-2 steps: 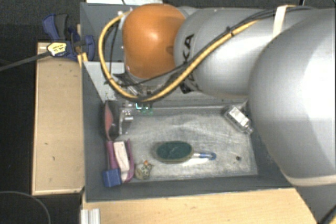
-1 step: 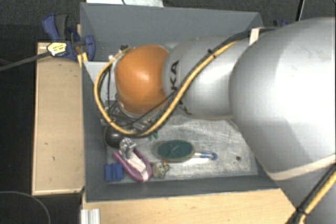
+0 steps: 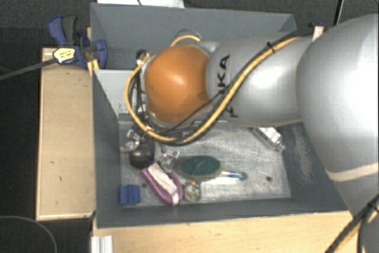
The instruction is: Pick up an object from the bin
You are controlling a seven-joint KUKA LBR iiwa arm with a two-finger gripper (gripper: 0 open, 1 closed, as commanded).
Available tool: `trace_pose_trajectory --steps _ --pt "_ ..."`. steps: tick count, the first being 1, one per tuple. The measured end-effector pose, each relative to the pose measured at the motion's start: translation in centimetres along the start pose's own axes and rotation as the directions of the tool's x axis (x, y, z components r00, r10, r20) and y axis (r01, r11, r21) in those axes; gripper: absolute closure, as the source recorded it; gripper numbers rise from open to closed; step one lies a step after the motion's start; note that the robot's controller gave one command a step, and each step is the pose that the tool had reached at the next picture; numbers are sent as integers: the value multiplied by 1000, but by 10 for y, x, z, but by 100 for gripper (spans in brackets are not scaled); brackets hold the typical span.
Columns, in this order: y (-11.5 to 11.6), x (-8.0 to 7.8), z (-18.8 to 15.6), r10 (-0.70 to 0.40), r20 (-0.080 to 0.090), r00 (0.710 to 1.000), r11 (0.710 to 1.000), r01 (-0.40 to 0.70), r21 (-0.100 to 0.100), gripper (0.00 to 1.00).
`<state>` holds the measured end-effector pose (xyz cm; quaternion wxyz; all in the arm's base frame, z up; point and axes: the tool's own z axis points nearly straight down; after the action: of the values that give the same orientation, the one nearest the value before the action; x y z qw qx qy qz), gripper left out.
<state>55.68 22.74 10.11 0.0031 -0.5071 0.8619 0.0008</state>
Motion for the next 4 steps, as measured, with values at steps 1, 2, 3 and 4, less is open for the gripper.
trace_pose_trajectory --steps 1,2,3,4 --pt "8 12 0 -362 -2 932 932 362 -5 0" --pt "26 27 25 -637 -6 771 771 637 8 0" --pt "24 25 21 -632 -1 775 775 632 3 0" --pt "23 26 20 -627 -5 779 779 627 0 100"
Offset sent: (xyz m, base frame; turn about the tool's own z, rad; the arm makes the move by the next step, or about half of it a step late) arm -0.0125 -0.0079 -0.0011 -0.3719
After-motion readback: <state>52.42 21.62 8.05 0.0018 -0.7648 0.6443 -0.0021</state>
